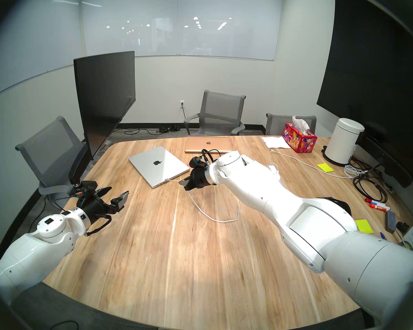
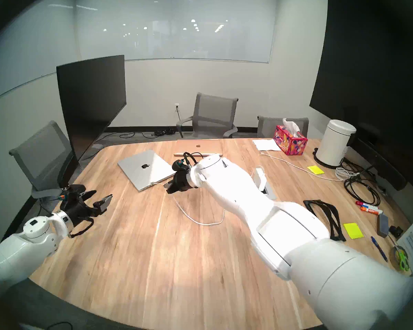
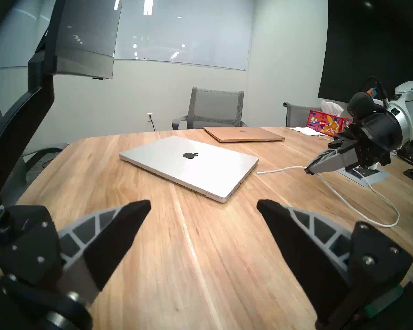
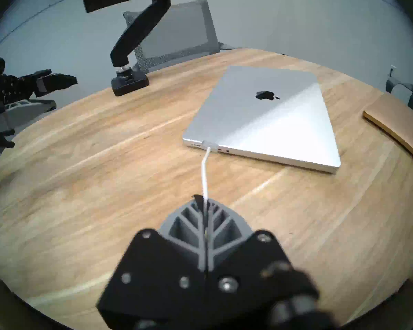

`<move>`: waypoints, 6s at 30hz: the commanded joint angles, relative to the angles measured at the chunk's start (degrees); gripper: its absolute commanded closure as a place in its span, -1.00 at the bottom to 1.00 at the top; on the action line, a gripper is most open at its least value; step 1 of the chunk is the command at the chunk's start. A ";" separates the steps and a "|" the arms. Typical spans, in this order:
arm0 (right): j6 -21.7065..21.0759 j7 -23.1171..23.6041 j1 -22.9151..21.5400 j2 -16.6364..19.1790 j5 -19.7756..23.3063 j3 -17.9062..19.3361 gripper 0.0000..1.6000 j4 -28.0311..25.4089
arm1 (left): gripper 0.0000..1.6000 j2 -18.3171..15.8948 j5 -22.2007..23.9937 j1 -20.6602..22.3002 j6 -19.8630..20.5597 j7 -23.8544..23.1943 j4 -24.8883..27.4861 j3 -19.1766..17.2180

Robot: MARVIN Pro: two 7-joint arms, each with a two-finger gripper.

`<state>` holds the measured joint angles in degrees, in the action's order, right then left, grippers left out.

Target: Unplug the charging cable from the port of the MacBook and lay it on the desk

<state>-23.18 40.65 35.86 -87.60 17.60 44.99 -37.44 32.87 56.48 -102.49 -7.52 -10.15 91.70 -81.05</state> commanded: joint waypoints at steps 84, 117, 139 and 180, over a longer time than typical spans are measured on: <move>-16.74 -15.44 33.92 28.72 6.86 20.18 0.82 -48.21 | -1.00 -0.32 -0.02 0.15 -0.75 0.14 0.80 -0.63; -16.35 -14.61 31.35 28.35 7.12 22.46 -1.00 -47.49 | -1.00 -0.33 0.00 0.25 -0.70 0.09 0.73 -0.55; -3.93 -9.71 45.56 32.82 17.37 35.40 -1.00 -59.67 | -1.00 -0.33 0.01 0.31 -0.67 0.06 0.69 -0.50; 13.74 -4.68 51.93 29.86 13.45 40.86 -1.00 -54.25 | -1.00 -0.36 0.02 0.16 -0.78 0.16 0.80 -0.59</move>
<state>-10.01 36.01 88.58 -57.73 30.84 85.31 -90.90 32.71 56.49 -102.43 -7.71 -10.11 91.75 -80.98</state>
